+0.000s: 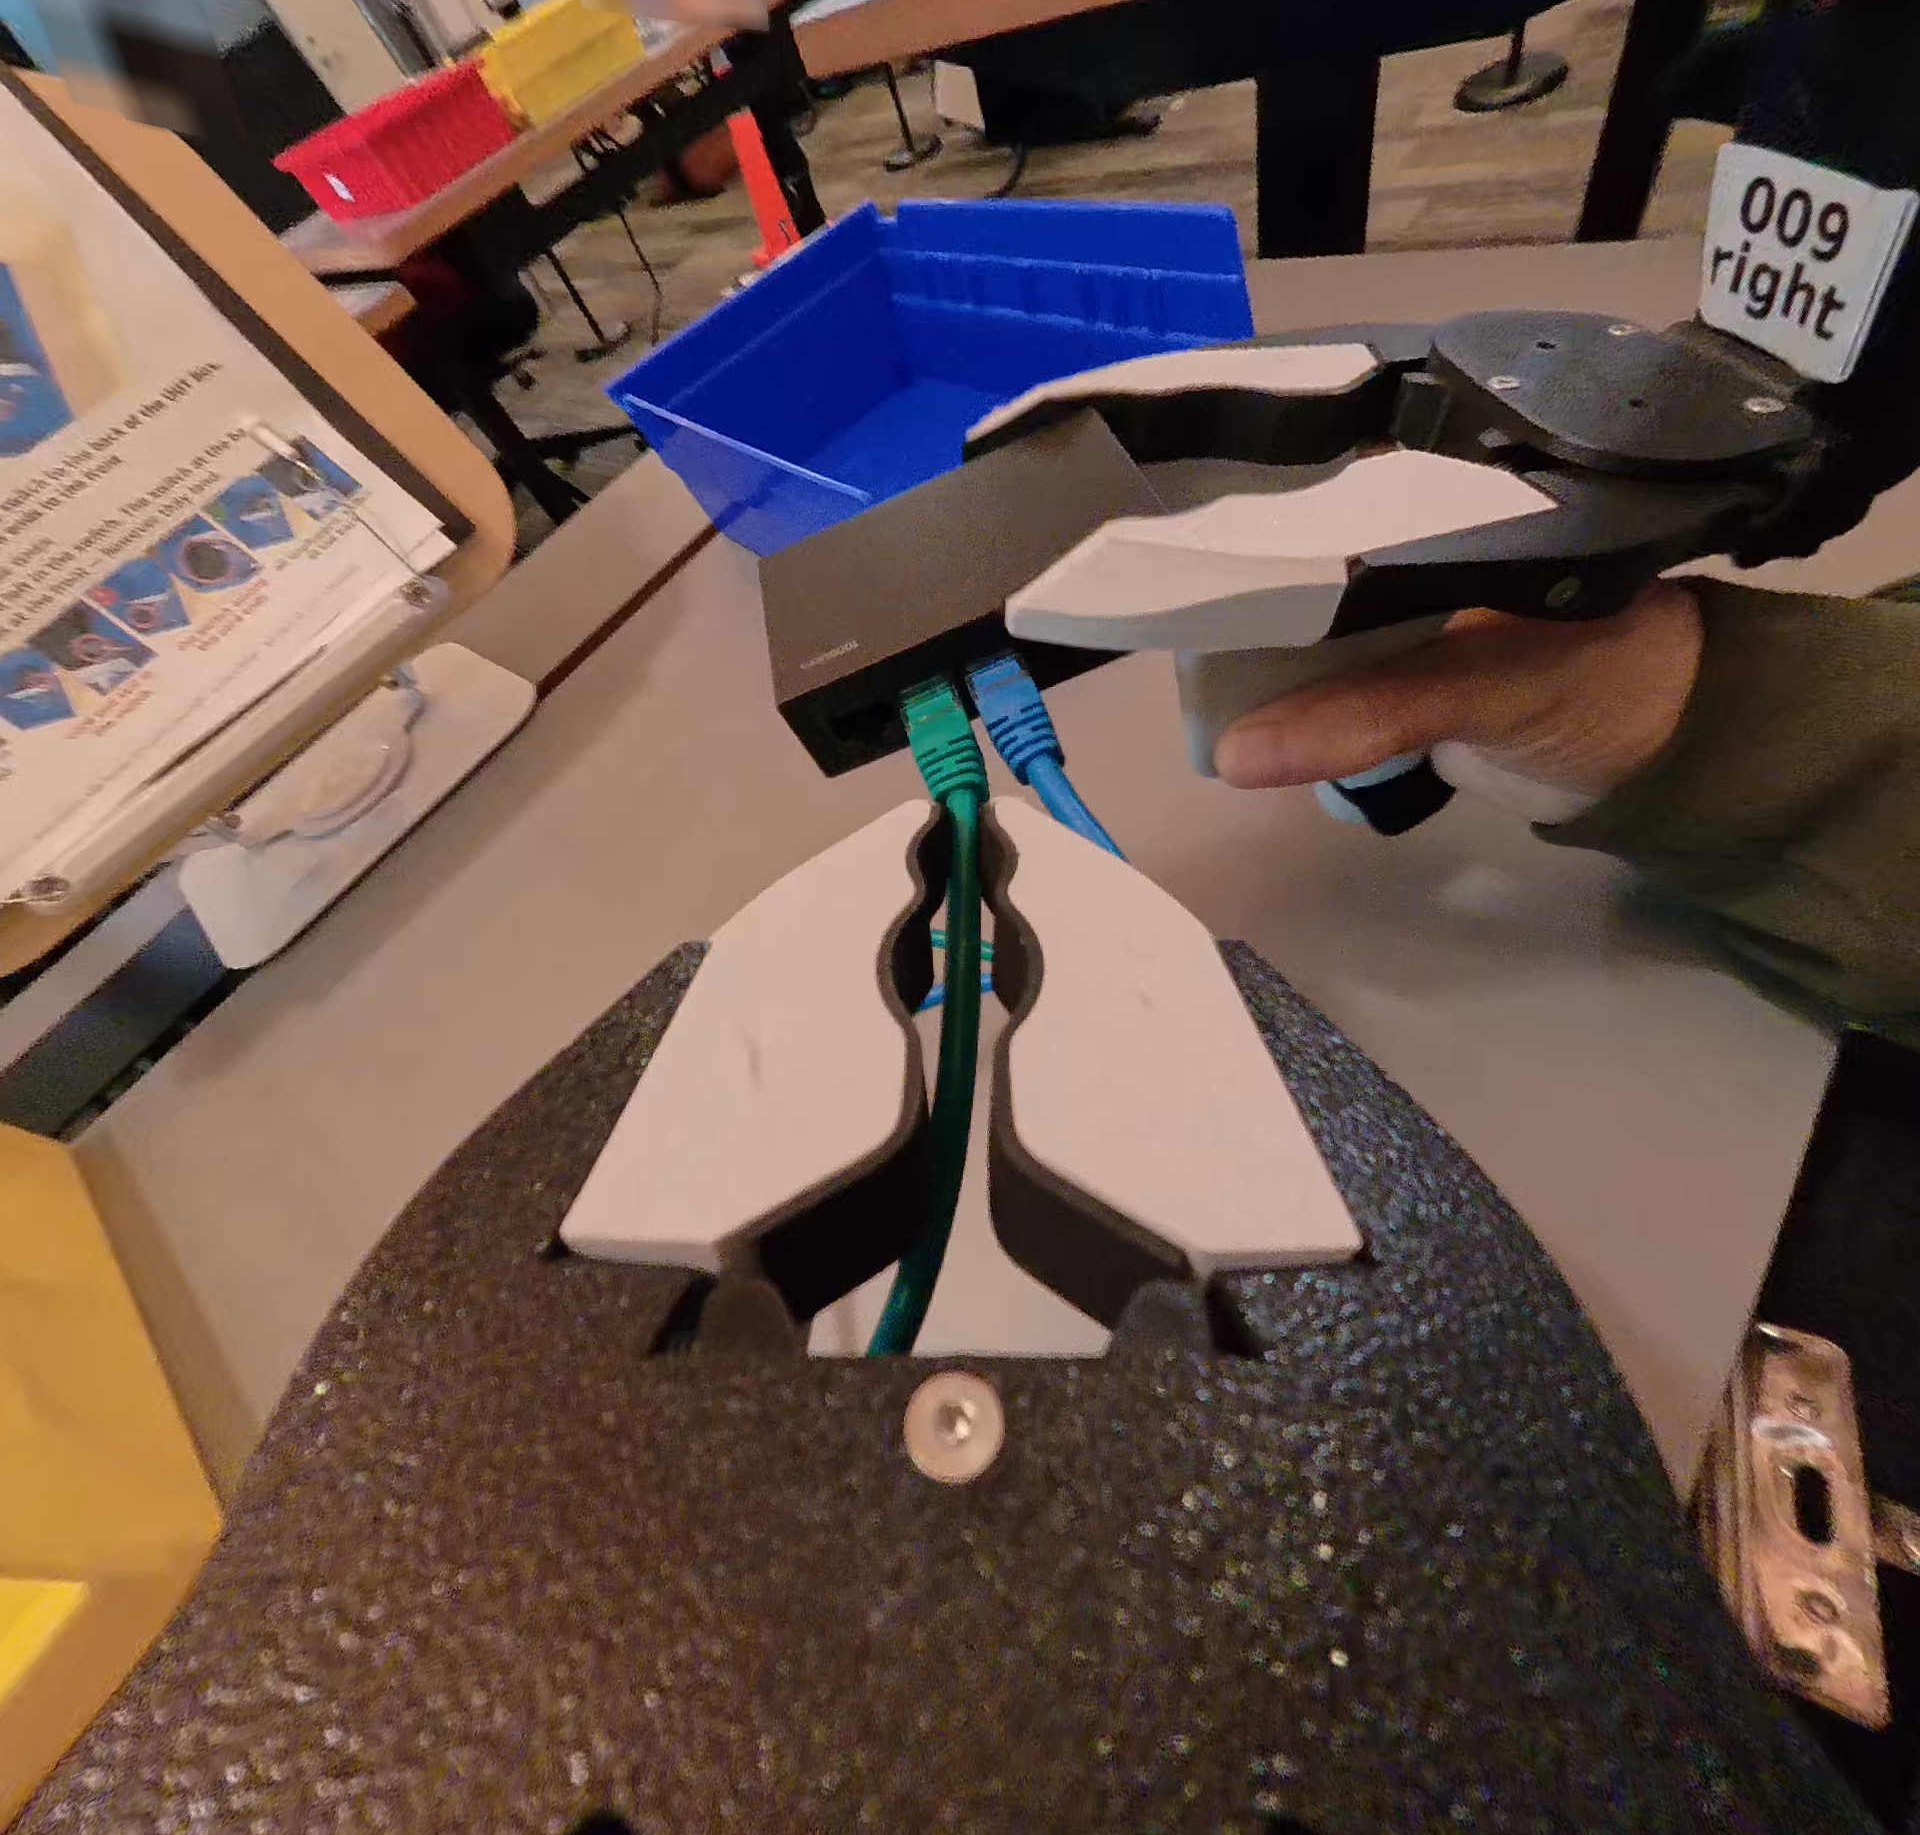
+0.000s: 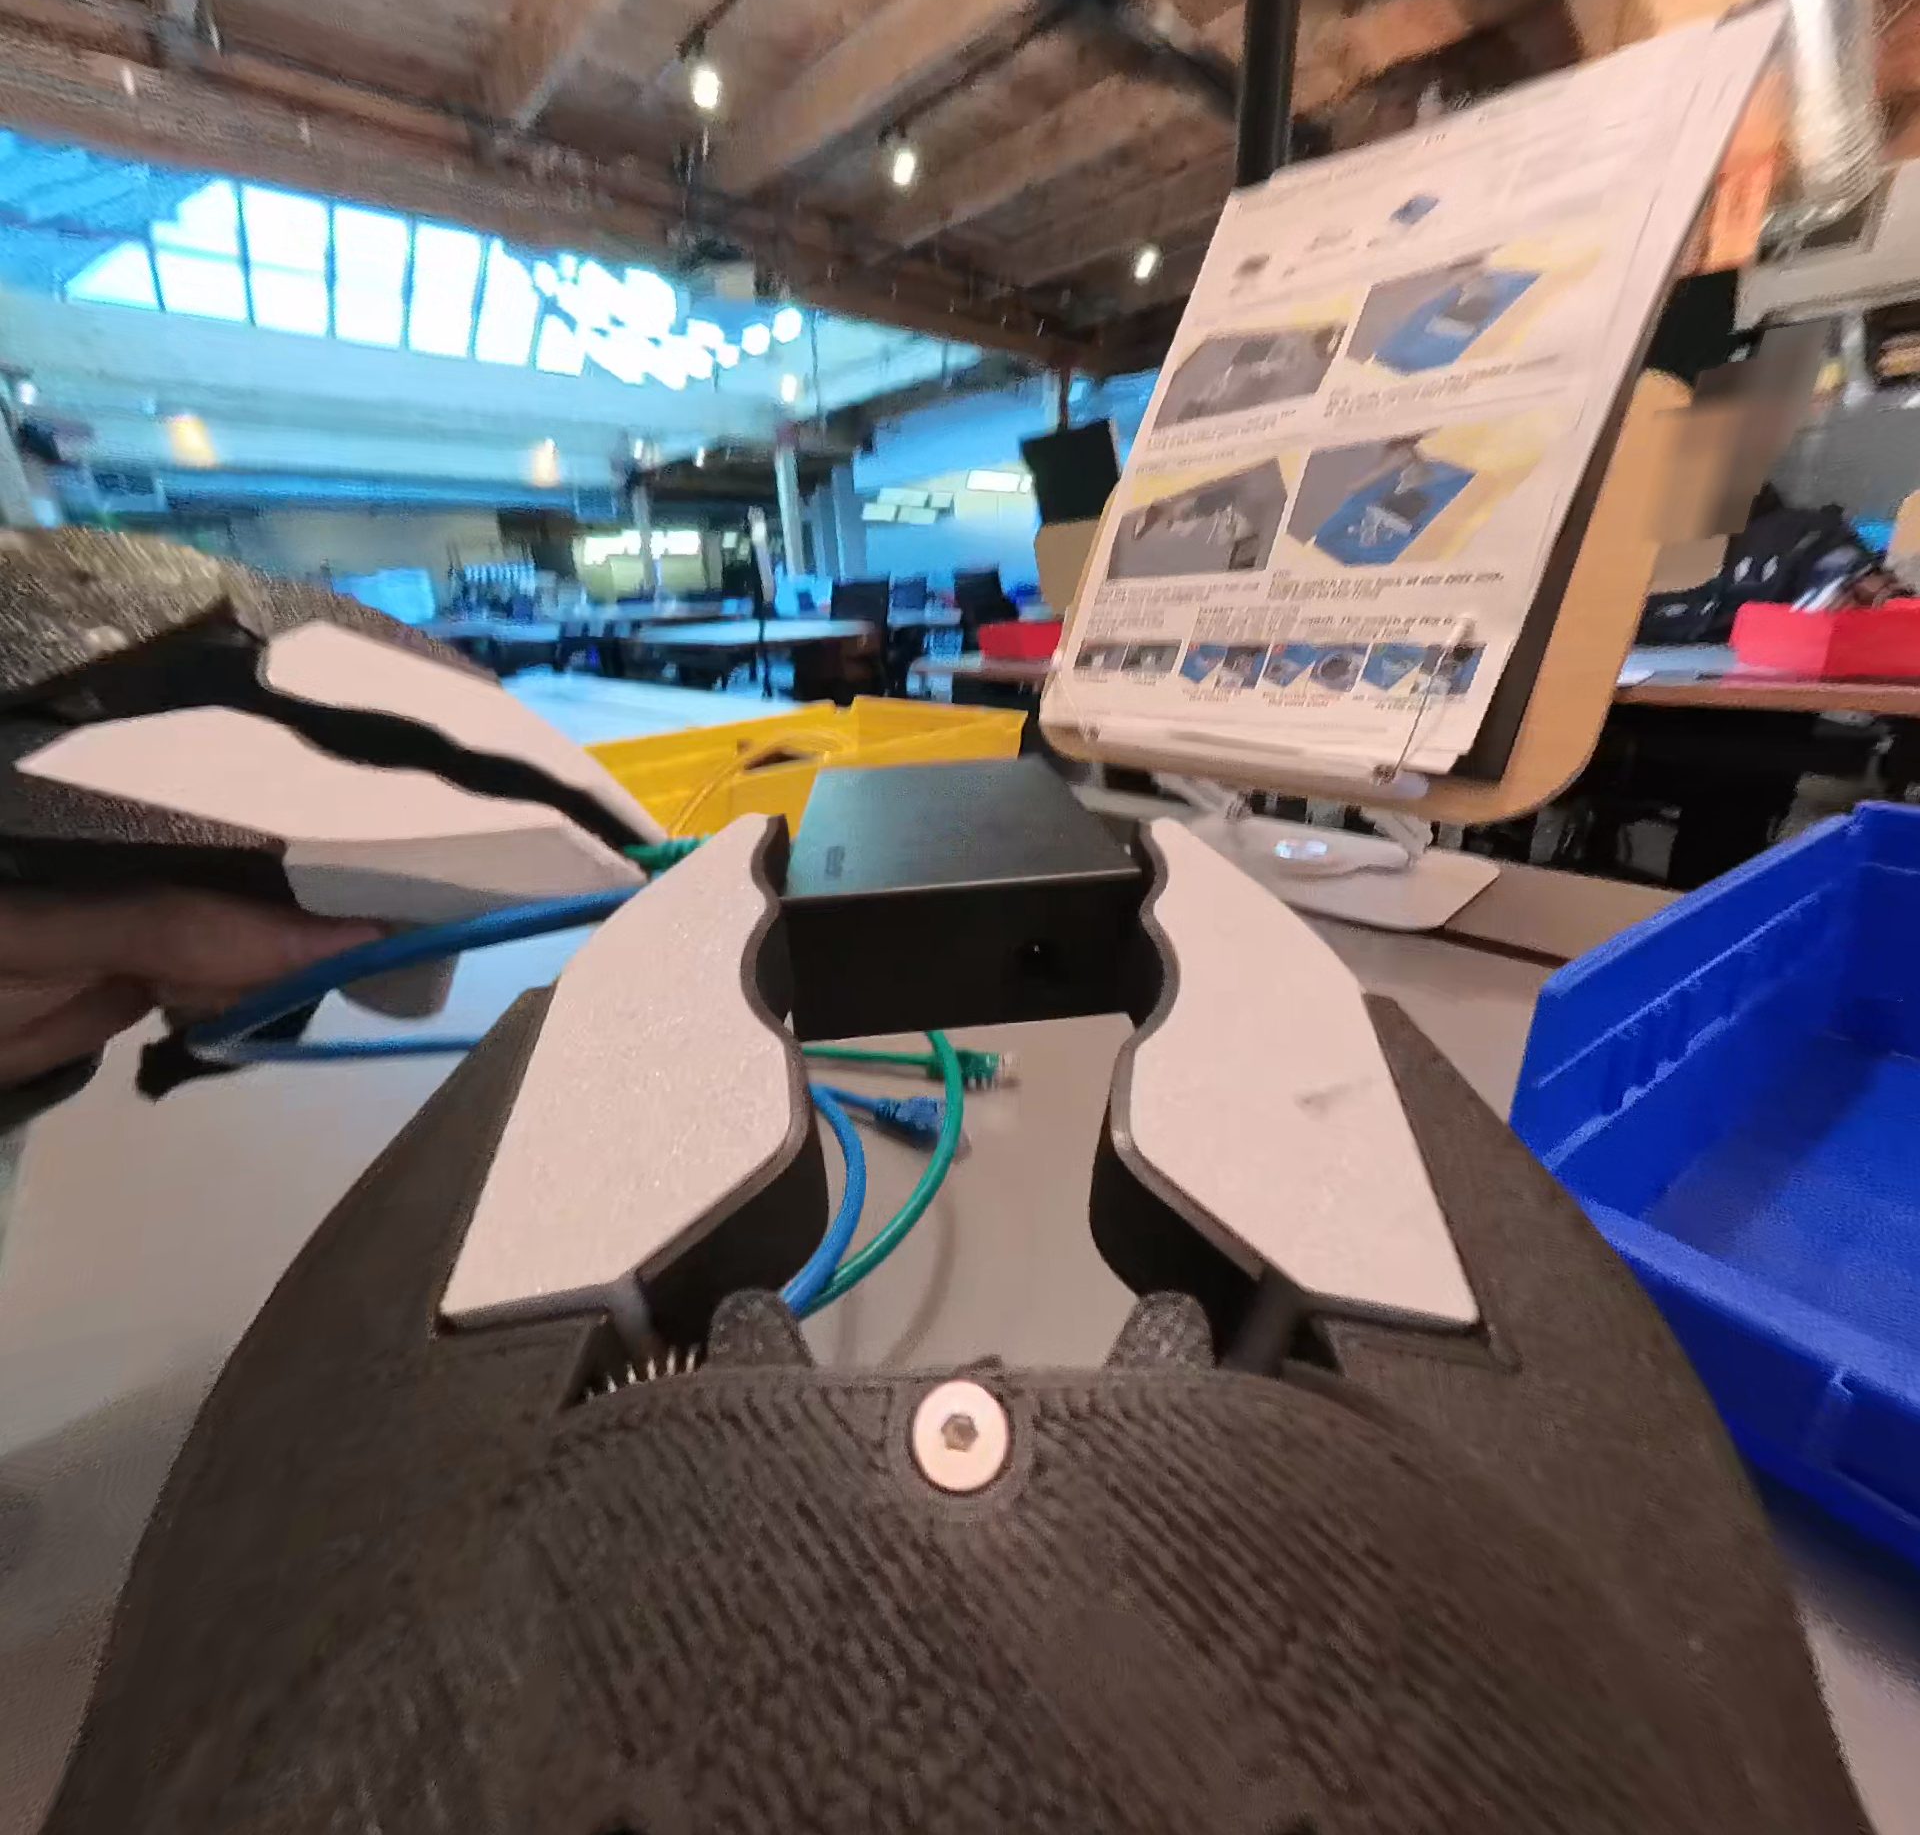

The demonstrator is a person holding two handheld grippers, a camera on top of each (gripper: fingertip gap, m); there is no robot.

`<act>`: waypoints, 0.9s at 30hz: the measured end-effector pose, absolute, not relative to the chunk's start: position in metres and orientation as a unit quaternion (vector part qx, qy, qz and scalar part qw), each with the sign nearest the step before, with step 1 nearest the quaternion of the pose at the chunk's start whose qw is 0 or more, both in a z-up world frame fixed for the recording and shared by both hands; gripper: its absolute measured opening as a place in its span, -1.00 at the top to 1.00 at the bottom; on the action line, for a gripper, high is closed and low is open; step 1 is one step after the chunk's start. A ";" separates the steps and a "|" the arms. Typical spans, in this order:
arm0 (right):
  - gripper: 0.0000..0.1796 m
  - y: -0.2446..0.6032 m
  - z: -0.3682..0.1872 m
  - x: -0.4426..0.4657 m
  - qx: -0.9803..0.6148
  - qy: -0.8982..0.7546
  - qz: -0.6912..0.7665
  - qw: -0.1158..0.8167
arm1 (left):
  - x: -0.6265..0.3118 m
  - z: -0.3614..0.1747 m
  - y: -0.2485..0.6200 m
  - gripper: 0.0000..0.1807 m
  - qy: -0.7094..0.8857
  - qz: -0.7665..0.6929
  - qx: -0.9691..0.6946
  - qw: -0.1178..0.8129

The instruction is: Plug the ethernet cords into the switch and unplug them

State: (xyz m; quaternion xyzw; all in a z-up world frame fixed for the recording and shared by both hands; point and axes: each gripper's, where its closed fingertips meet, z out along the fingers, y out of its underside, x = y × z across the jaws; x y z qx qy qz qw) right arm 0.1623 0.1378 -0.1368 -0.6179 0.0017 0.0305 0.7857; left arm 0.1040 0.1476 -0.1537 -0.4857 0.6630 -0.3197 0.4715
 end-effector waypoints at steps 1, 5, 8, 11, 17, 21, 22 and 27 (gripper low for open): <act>0.30 0.139 -0.140 0.162 -0.631 -0.008 0.030 0.775 | 0.104 -0.153 0.148 0.95 0.660 -0.317 -0.482 0.481; 0.30 0.135 -0.140 0.163 -0.620 0.000 0.023 0.784 | 0.106 -0.150 0.146 0.95 0.646 -0.327 -0.479 0.497; 0.30 0.135 -0.135 0.164 -0.605 0.019 0.018 0.796 | 0.108 -0.145 0.147 0.94 0.623 -0.330 -0.472 0.529; 0.30 0.134 -0.137 0.166 -0.600 0.032 0.038 0.798 | 0.109 -0.144 0.147 0.94 0.604 -0.363 -0.480 0.523; 0.30 0.135 -0.134 0.163 -0.592 0.040 0.045 0.803 | 0.107 -0.139 0.147 0.94 0.589 -0.366 -0.455 0.559; 0.30 0.137 -0.135 0.160 -0.592 0.046 0.057 0.803 | 0.104 -0.138 0.148 0.94 0.585 -0.378 -0.453 0.556; 0.30 0.136 -0.135 0.159 -0.589 0.039 0.067 0.805 | 0.103 -0.137 0.147 0.94 0.588 -0.378 -0.448 0.558; 0.31 0.132 -0.133 0.154 -0.588 0.003 0.074 0.806 | 0.100 -0.136 0.144 0.94 0.617 -0.336 -0.438 0.561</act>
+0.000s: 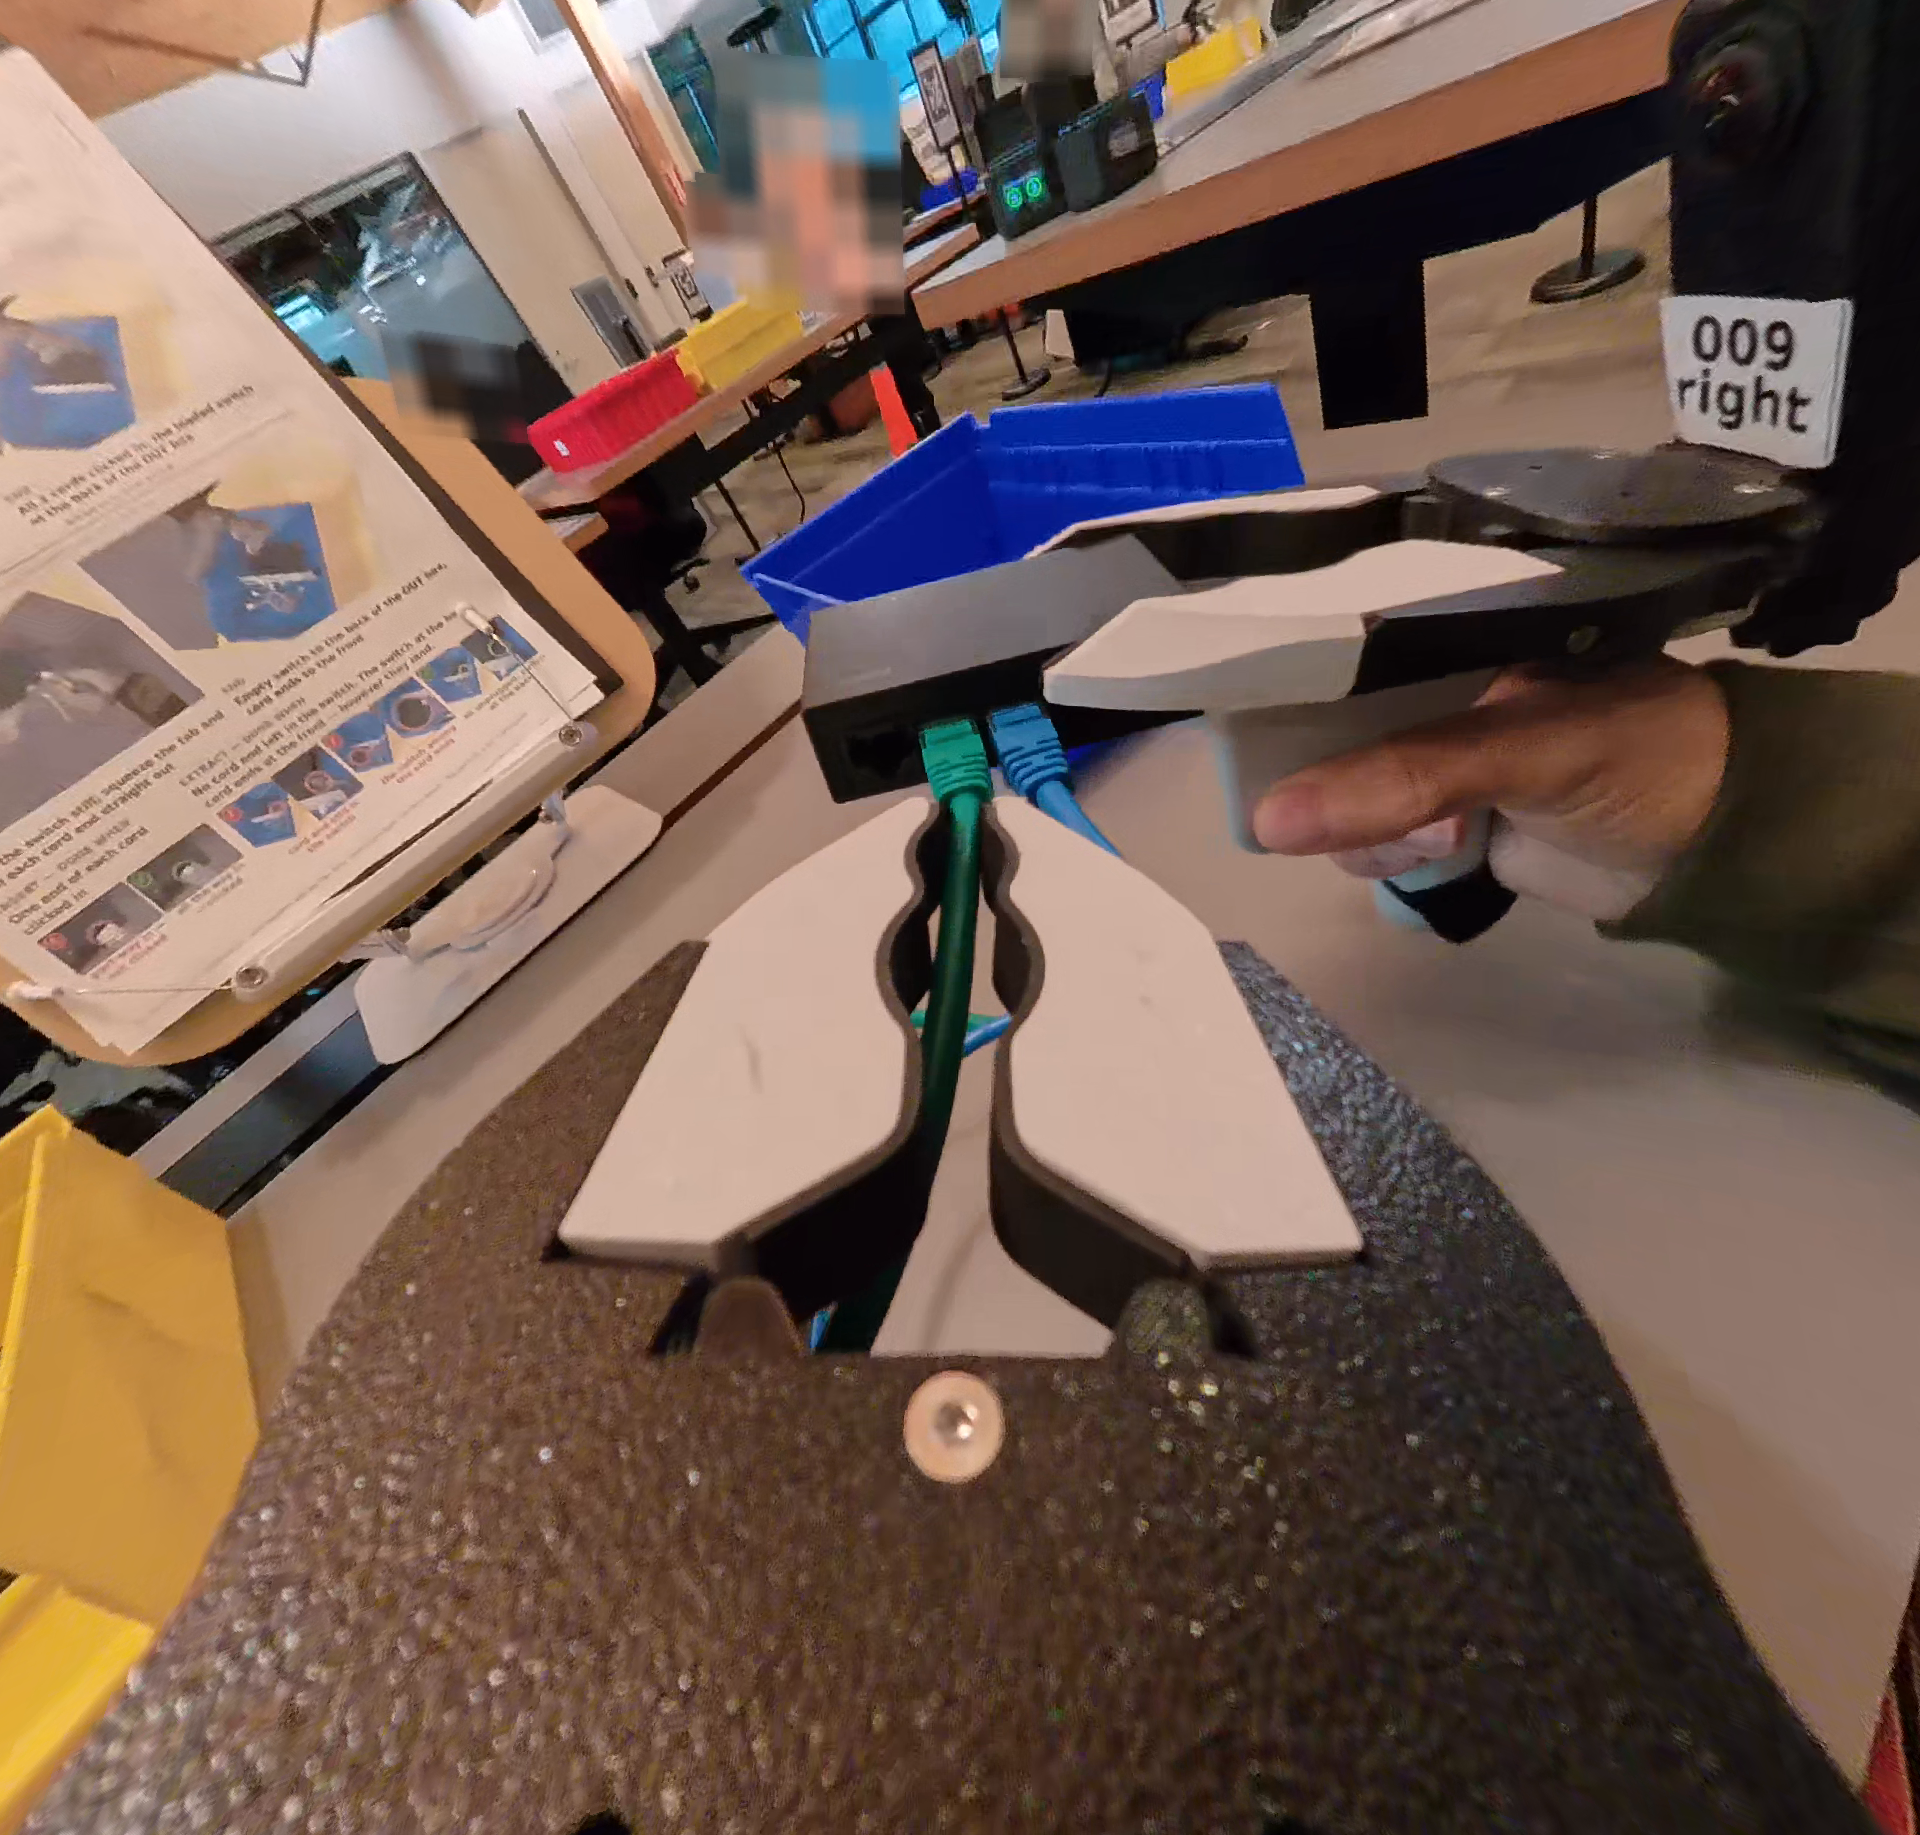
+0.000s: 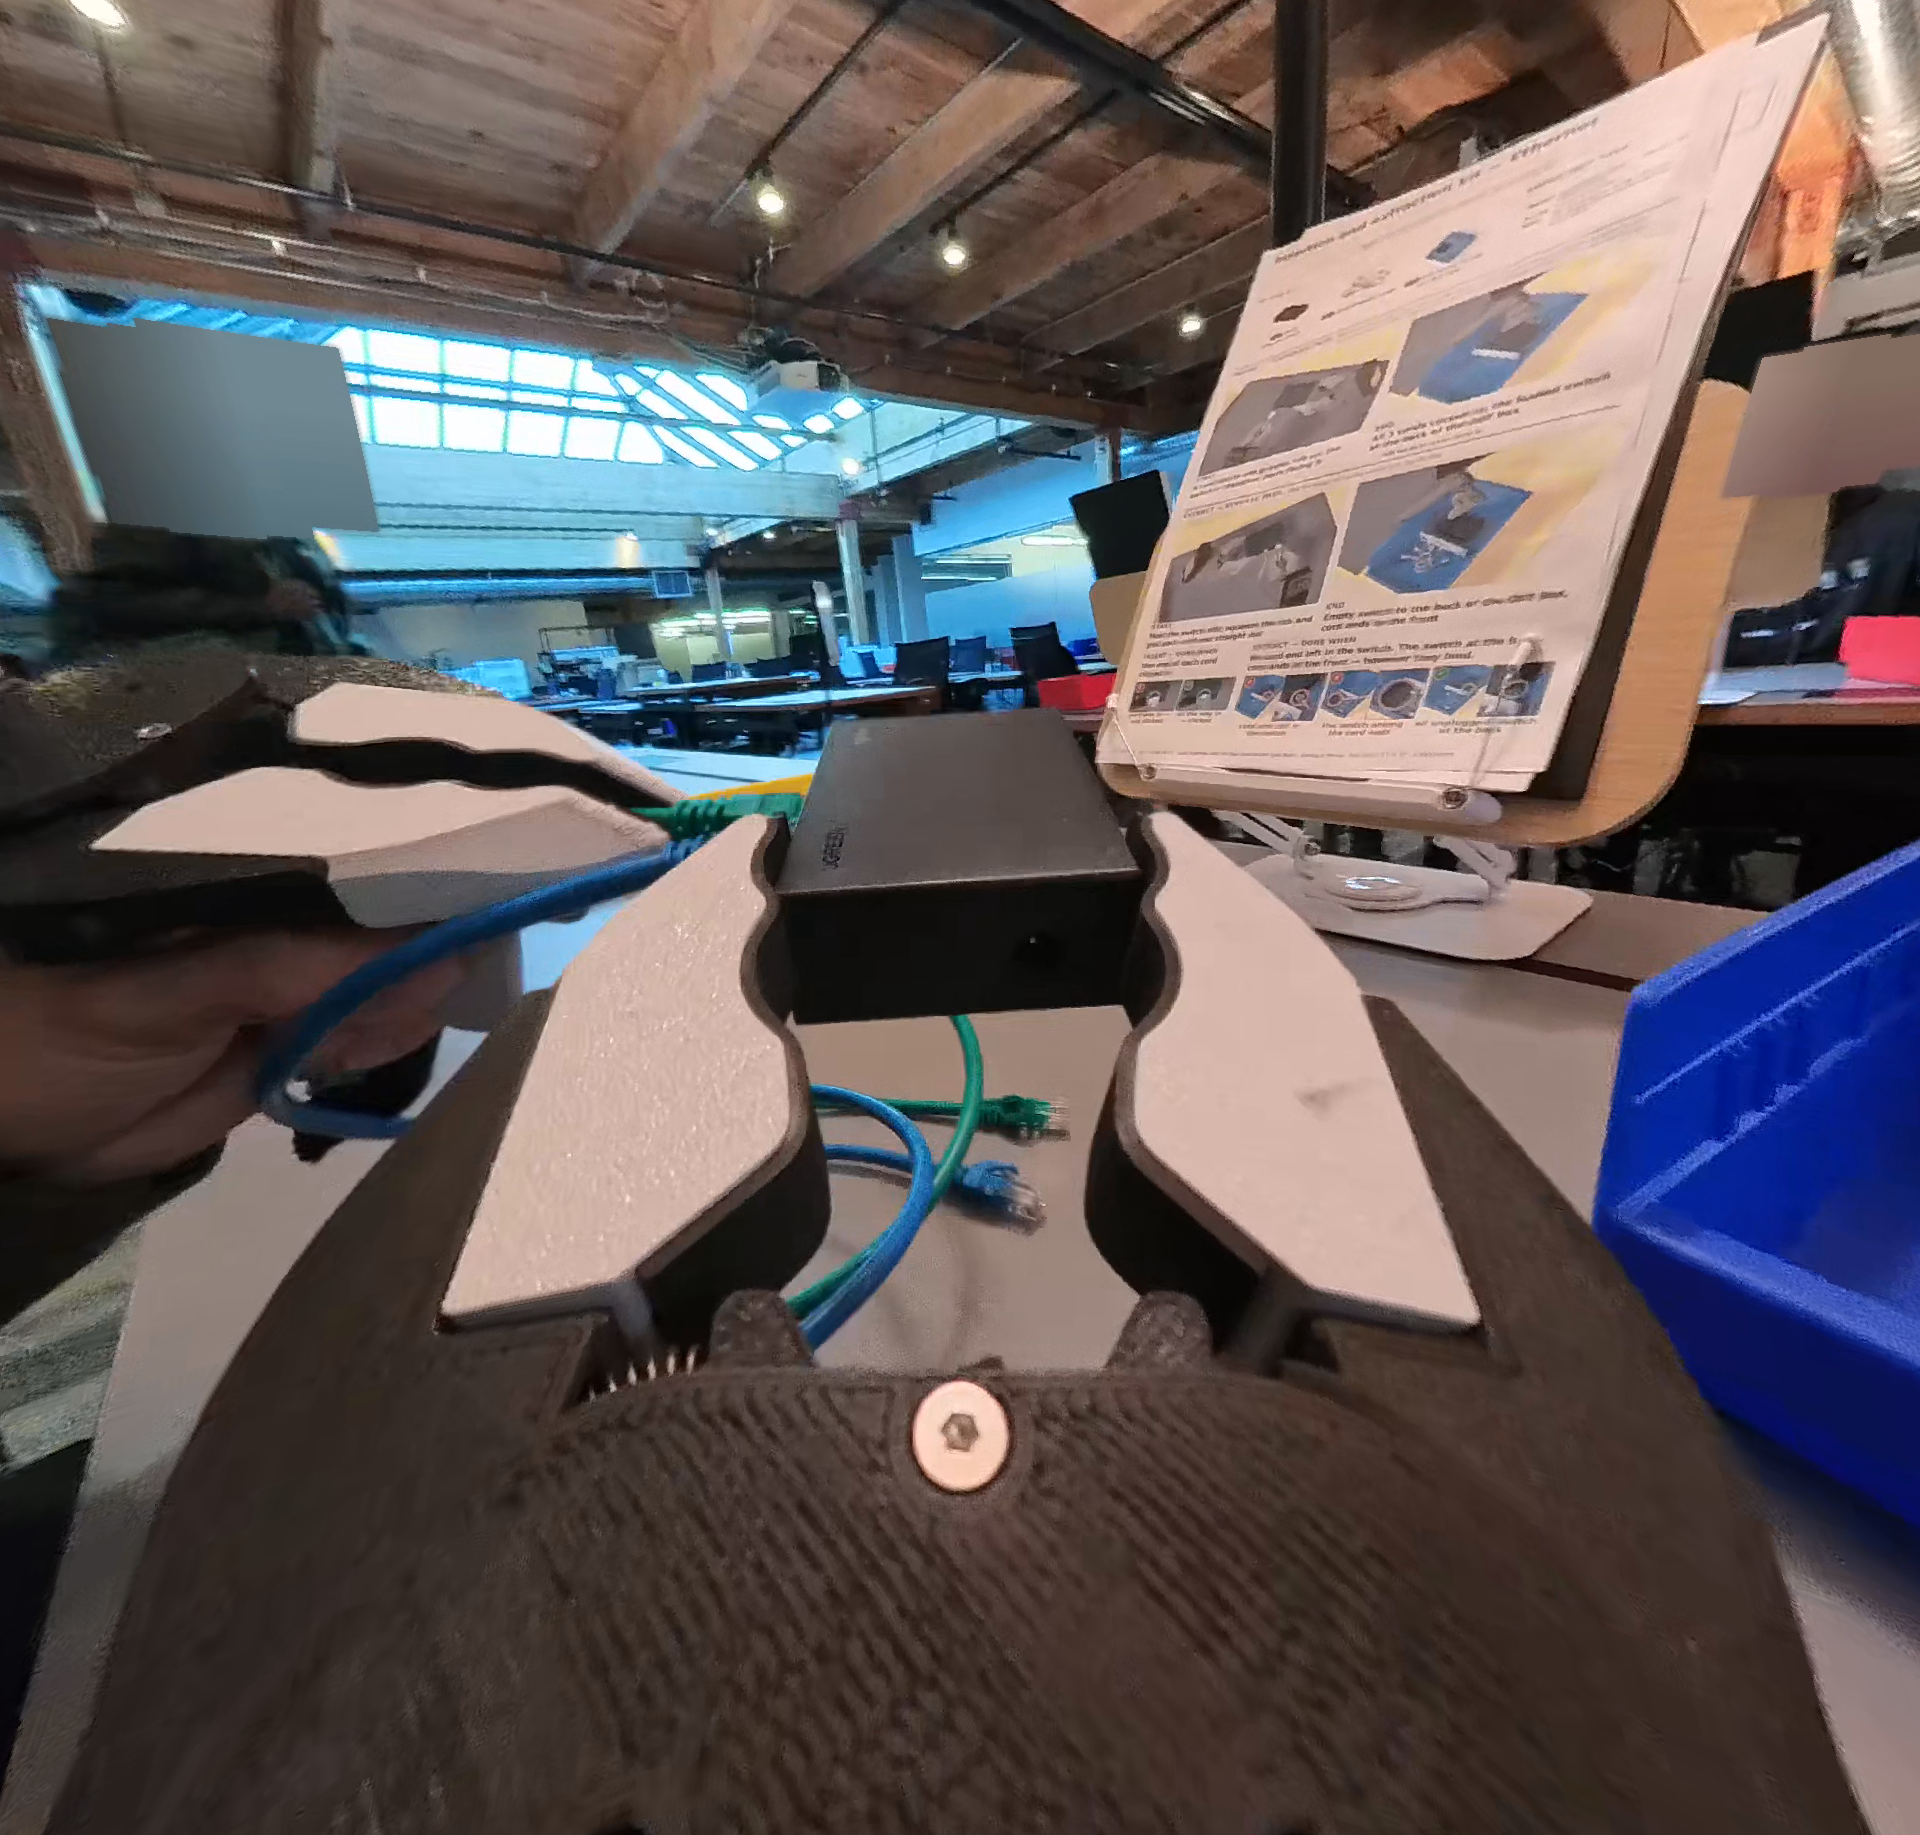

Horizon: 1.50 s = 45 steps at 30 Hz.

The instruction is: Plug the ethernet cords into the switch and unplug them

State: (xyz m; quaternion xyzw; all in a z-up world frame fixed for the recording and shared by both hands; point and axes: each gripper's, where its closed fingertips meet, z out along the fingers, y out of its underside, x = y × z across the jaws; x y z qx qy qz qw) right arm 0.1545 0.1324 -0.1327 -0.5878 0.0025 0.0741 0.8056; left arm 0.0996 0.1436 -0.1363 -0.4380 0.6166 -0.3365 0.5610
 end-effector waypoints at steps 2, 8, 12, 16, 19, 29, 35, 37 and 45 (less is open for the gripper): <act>0.31 0.133 -0.134 0.153 -0.591 -0.002 0.077 0.803 | 0.100 -0.134 0.145 0.94 0.614 -0.337 -0.444 0.559; 0.31 0.136 -0.142 0.155 -0.603 0.001 0.069 0.794 | 0.103 -0.137 0.148 0.95 0.632 -0.333 -0.451 0.536; 0.31 0.137 -0.146 0.154 -0.604 0.002 0.083 0.793 | 0.102 -0.141 0.149 0.94 0.647 -0.340 -0.449 0.514; 0.32 0.138 -0.138 0.154 -0.571 0.012 0.071 0.818 | 0.100 -0.134 0.150 0.94 0.630 -0.317 -0.434 0.561; 0.32 0.134 -0.132 0.155 -0.551 0.004 0.036 0.833 | 0.099 -0.134 0.146 0.94 0.614 -0.351 -0.450 0.546; 0.26 0.132 -0.128 0.161 -0.543 0.011 0.041 0.838 | 0.102 -0.136 0.137 0.94 0.588 -0.419 -0.493 0.486; 0.19 0.134 -0.131 0.162 -0.542 0.029 0.075 0.836 | 0.104 -0.136 0.136 0.94 0.589 -0.419 -0.489 0.489; 0.22 0.134 -0.131 0.162 -0.538 0.033 0.087 0.838 | 0.103 -0.135 0.135 0.94 0.589 -0.419 -0.480 0.496; 0.23 0.135 -0.135 0.162 -0.556 0.034 0.119 0.822 | 0.103 -0.136 0.134 0.95 0.605 -0.410 -0.470 0.494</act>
